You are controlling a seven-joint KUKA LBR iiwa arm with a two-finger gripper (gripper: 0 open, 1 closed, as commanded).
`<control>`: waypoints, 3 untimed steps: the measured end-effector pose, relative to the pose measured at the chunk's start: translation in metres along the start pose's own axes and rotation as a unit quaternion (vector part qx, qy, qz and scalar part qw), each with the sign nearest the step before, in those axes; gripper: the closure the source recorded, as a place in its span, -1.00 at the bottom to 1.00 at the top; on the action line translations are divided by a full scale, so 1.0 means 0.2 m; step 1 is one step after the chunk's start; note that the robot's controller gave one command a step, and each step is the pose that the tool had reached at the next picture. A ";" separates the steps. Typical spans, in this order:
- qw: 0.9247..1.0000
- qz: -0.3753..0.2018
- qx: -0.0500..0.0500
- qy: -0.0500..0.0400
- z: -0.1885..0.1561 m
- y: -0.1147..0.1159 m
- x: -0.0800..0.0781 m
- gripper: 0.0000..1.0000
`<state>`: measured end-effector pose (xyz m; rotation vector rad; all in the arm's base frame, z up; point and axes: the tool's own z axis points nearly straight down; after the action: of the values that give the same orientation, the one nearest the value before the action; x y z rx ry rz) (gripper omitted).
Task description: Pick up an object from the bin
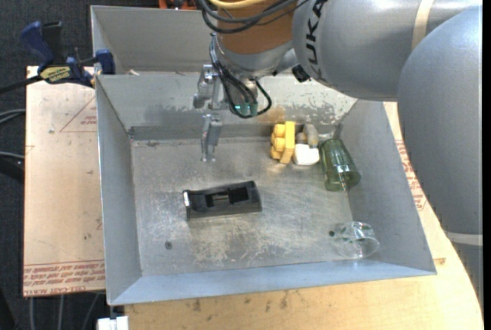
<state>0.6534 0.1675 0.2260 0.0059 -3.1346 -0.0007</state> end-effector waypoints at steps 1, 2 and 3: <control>1.000 0.001 -0.001 -0.004 -0.03 0.00 -0.01 -1.00; 0.999 -0.039 0.000 -0.005 0.30 -0.13 0.12 -1.00; 0.991 -0.136 0.000 -0.002 0.36 -0.27 0.35 -1.00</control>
Offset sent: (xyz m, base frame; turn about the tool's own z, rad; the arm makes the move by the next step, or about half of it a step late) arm -0.0636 -0.0647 -0.1560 -0.1948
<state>0.5835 0.1124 0.1555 0.4329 -3.1081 -0.0017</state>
